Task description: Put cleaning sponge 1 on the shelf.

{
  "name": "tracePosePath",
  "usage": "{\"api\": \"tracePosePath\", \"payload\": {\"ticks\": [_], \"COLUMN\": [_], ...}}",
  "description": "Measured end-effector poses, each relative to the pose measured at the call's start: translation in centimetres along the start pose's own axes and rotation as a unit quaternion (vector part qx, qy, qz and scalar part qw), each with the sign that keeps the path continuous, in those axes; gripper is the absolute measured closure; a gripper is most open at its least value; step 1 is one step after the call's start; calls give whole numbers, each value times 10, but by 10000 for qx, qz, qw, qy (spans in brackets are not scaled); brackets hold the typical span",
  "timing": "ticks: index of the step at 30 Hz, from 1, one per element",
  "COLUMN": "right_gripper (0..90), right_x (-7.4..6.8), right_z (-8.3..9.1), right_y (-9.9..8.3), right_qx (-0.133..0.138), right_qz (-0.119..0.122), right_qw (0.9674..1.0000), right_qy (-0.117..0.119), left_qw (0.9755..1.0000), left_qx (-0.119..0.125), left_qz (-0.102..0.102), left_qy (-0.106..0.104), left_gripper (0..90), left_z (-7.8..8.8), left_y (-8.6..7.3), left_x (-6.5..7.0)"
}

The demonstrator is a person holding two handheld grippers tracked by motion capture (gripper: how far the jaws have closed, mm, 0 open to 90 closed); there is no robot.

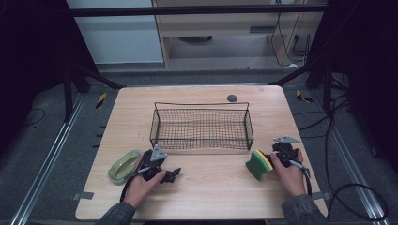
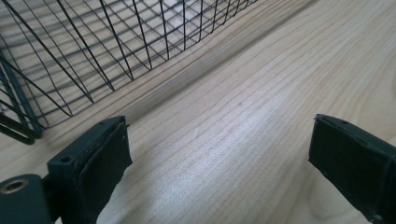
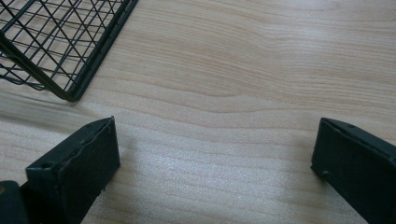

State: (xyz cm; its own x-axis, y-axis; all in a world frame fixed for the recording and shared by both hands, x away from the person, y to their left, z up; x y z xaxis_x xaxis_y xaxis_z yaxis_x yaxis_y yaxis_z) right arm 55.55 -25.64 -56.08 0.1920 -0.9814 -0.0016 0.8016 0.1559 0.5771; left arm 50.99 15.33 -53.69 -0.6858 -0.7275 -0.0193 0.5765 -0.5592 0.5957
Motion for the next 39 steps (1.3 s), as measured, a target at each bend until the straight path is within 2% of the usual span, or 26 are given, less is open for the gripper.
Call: {"api": "tracePosePath", "payload": {"ticks": [2,3,6,7,8,9,10,11,12,13,14,17,18,19,20,24,25,26,28,30,31,37,39], "right_gripper": [8,8,8,8,8,8,8,8,8,8,8,5,4,4,5,6,7,7,7,8,8,8,8], "right_x": [0,-1,-1,-1,-1,-1,-1,-1,-2,-3,-3,-4,-4,-5,-5,-5,-6,-6,-6,-6,-6,-6,-6], "right_z": [0,0,0,0,0,0,0,1,2,2,2,3,2,2,2,3,3,3,3,3,3,4,4], "right_y": [0,0,0,0,0,-1,-1,-1,-3,-4,-4,-4,-3,-3,-4,-4,-5,-5,-5,-5,-6,-6,-6], "right_qx": [0,7,-1,-2,-2,5,5,1,7,7,7,-6,-38,-19,-4,3,7,5,8,16,13,6,5], "right_qz": [19,46,51,51,51,73,73,125,146,158,158,137,110,80,64,40,61,53,62,75,74,103,114], "right_qw": [10000,10000,10000,10000,10000,10000,10000,9999,9999,9998,9998,9999,9999,9999,10000,10000,10000,10000,10000,10000,10000,9999,9999], "right_qy": [13,41,43,43,43,50,50,54,85,91,91,104,84,62,54,22,27,28,29,26,38,40,40], "left_qw": [10000,9998,9994,9994,9991,9984,9984,9978,9957,9951,9951,9959,9958,9958,9944,9943,9926,9926,9904,9893,9876,9858,9845], "left_qx": [41,168,143,143,110,-27,-27,-100,-250,-272,-272,-290,-356,-356,-490,-602,-706,-706,-895,-1136,-1296,-1455,-1547], "left_qz": [-43,-42,-167,-167,-201,-266,-266,-313,-443,-454,-454,-333,-318,-318,-349,-311,-413,-413,-508,-403,-407,-375,-236], "left_qy": [32,93,270,270,365,492,492,570,778,836,836,783,778,778,867,825,899,899,918,827,782,751,795], "left_gripper": [48,49,56,56,56,56,55,55,55,54,53,54,53,53,51,45,39,41,43,45,45,69,91], "left_z": [6,19,40,40,49,66,66,74,91,98,98,116,124,124,131,138,140,140,140,138,137,134,132], "left_y": [2,7,18,18,21,26,26,28,30,31,31,30,27,27,24,18,14,14,8,1,-2,-6,-8], "left_x": [0,-3,-12,-12,-17,-26,-26,-31,-41,-46,-46,-59,-67,-67,-76,-83,-87,-87,-91,-92,-92,-95,-100]}}
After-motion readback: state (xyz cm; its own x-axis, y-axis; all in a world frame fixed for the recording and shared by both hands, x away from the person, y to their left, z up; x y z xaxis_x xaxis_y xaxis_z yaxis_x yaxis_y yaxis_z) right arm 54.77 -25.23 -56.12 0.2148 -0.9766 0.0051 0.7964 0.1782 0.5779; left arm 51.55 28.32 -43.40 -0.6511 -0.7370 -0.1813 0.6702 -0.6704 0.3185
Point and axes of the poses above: each handheld gripper's, and its own axes: z roughly backward along the jaws, y roughly out of its top, x roughly to its right, the point moved 7 cm from there along -z, roughly forward along the jaws, and after that the axes turned 11 degrees about -x, right-handed, at the moved point
